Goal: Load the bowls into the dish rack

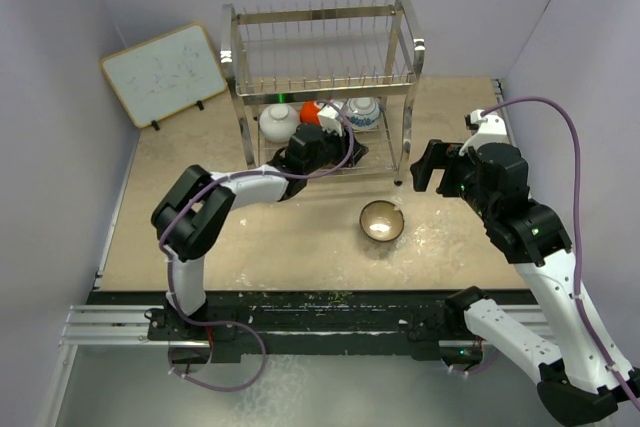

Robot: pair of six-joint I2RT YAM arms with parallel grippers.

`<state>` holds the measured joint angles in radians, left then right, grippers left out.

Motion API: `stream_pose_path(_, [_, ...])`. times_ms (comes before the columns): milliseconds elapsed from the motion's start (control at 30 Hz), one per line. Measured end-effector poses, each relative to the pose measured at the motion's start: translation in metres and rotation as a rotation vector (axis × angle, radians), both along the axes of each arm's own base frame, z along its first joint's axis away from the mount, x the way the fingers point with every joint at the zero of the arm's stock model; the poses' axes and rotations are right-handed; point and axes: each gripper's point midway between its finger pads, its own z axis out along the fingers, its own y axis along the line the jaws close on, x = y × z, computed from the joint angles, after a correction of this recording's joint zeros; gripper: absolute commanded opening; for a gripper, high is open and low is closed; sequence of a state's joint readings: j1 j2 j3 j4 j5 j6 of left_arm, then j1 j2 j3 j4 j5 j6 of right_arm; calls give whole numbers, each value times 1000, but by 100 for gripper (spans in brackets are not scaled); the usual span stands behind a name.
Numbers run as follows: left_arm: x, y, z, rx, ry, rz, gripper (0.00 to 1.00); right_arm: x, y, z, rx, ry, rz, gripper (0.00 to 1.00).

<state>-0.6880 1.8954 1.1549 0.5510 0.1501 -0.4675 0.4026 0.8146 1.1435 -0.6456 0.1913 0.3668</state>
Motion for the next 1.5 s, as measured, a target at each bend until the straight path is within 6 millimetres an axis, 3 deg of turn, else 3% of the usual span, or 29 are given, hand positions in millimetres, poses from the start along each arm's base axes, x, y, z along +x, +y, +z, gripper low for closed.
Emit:
stream_pose_path(167, [25, -13, -18, 40, -25, 62, 44, 0, 0, 0, -1, 1, -1, 99])
stream_pose_path(333, [38, -16, -32, 84, -30, 142, 44, 0, 0, -1, -2, 2, -1, 99])
stream_pose_path(733, [60, 17, -38, 193, -17, 407, 45, 1, 0, -1, -3, 3, -1, 99])
stream_pose_path(1067, [59, 53, -64, 314, 33, 551, 46, 1, 0, -1, -3, 4, 0, 99])
stream_pose_path(1267, [49, 71, -87, 376, 72, 594, 47, 0, 0, -1, -2, 3, 0, 99])
stream_pose_path(1400, [45, 76, -81, 356, 75, 618, 48, 0, 0, -1, -2, 3, 0, 99])
stream_pose_path(1500, [39, 84, -76, 354, 80, 637, 54, 0, 0, -1, -2, 2, 0, 99])
